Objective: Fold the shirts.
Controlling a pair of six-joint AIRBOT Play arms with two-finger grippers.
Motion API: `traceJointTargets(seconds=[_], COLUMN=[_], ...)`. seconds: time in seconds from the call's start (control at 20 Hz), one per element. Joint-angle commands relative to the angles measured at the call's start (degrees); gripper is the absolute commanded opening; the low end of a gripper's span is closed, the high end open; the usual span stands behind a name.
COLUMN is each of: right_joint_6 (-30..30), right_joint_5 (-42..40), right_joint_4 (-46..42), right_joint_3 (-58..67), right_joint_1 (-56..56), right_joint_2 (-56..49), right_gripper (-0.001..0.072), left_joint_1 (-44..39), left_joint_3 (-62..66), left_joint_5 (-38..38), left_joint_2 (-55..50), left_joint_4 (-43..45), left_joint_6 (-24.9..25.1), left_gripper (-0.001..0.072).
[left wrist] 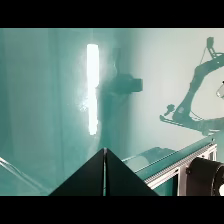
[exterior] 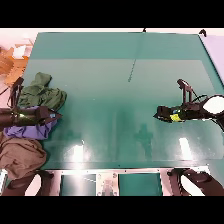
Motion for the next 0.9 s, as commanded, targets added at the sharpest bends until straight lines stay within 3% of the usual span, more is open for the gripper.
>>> traceJointTargets(seconds=[0.0,0.6,0.75,0.85], right_joint_6=[0.02,0.02,0.02,0.04], right_joint_5=[0.0,0.0,-0.28,-1.9], right_joint_4=[0.02,0.02,0.02,0.04], right_joint_3=[0.0,0.0,0.0,0.0], right_joint_1=[0.0,0.0,0.0,0.0], right_joint_2=[0.02,0.02,0.02,0.02], right_gripper=[0.0017,0.0017,0.0017,0.0017], left_joint_1=[-0.02,-0.02,-0.02,0.04], left_joint_3=[0.0,-0.02,0.0,0.0], left_joint_5=[0.0,0.59,9.38,20.63], left_joint_2=[0.04,0.04,0.04,0.0], left_joint_4=[0.02,-0.02,-1.38,1.31], left_joint_6=[0.0,0.0,0.02,0.0], left_gripper=[0.0029,0.0029,0.0029,0.0028])
